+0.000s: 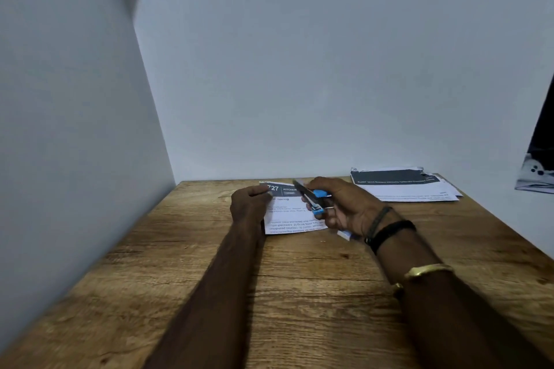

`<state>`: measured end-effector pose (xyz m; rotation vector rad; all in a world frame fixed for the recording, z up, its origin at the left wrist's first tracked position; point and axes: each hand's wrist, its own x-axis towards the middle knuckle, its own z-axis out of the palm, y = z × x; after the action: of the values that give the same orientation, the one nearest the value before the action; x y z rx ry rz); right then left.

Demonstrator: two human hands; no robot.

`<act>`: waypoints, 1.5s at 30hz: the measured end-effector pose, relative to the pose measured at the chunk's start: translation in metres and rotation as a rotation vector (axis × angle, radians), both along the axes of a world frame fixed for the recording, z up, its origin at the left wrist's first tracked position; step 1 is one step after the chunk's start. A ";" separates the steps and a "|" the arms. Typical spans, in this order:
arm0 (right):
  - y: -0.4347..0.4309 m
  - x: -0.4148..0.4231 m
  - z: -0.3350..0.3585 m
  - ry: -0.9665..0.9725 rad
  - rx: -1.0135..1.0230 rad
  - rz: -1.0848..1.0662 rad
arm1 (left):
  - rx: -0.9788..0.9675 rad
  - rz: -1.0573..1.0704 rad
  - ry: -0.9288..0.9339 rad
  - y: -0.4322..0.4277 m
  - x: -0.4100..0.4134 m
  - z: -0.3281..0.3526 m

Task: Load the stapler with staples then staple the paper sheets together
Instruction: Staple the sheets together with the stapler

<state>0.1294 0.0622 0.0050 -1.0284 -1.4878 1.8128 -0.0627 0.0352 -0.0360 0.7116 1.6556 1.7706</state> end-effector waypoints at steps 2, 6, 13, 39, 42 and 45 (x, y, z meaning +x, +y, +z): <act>0.000 -0.007 -0.005 0.067 -0.004 -0.082 | -0.007 0.012 -0.004 0.000 0.000 0.000; 0.002 -0.016 -0.011 0.161 0.035 -0.167 | 0.015 0.043 -0.044 -0.002 0.003 0.002; 0.008 -0.043 -0.006 0.194 0.268 -0.330 | 0.028 0.006 0.055 -0.005 0.007 0.003; 0.020 -0.079 -0.014 -0.073 0.713 -0.377 | 0.049 0.070 0.163 -0.004 0.008 0.004; 0.021 -0.078 -0.013 -0.083 0.739 -0.403 | 0.059 0.055 0.181 -0.004 0.010 0.005; 0.022 -0.077 -0.012 -0.085 0.745 -0.413 | 0.062 0.047 0.207 -0.005 0.010 0.006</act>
<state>0.0520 0.0840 -0.0067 -0.9287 -1.6508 0.8247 -0.0523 0.0305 -0.0297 0.9181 1.7708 1.8396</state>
